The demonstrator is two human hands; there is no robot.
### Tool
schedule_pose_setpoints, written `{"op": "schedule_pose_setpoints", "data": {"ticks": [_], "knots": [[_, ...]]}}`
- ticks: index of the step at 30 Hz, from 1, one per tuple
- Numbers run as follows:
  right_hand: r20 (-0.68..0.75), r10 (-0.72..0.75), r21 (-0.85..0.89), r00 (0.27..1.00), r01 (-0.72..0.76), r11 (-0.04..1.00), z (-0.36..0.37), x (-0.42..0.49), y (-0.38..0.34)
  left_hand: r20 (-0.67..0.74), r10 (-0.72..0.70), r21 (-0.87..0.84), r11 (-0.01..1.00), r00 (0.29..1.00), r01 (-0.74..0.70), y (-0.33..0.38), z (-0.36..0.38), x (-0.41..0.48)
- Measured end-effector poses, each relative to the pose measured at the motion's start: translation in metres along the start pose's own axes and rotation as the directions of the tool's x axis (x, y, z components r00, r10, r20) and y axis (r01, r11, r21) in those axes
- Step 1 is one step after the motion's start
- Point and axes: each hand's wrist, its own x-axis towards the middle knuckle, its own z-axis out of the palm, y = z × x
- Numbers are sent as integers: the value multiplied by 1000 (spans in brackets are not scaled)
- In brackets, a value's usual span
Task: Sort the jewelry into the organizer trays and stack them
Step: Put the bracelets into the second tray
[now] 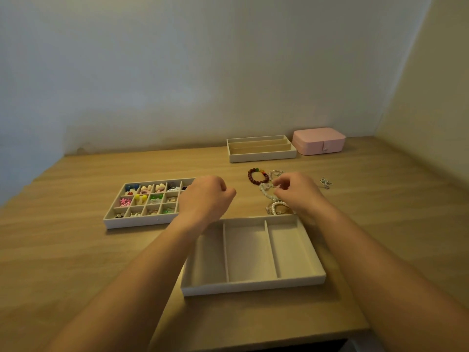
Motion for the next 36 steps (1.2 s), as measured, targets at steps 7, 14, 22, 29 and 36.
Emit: {"op": "schedule_pose_setpoints", "data": {"ticks": [7,14,22,29,36], "knots": [[93,49,-162,994,-33,986,14,32,-4,-81,30,-170,984,996,-43,1,12,21],[190,28,-158,981,2,988,19,47,-4,-123,41,-449,889,992,-93,-18,21,23],[42,-36,554,998,7,833,-3,32,-22,24,-26,-785,618,999,35,-27,6,18],[251,-218,791,943,-70,608,-3,5,-42,173,31,-895,421,984,144,-25,0,5],[315,-303,816,899,-93,571,6,-7,-56,230,206,-919,367,951,143,-15,-2,-8]]}}
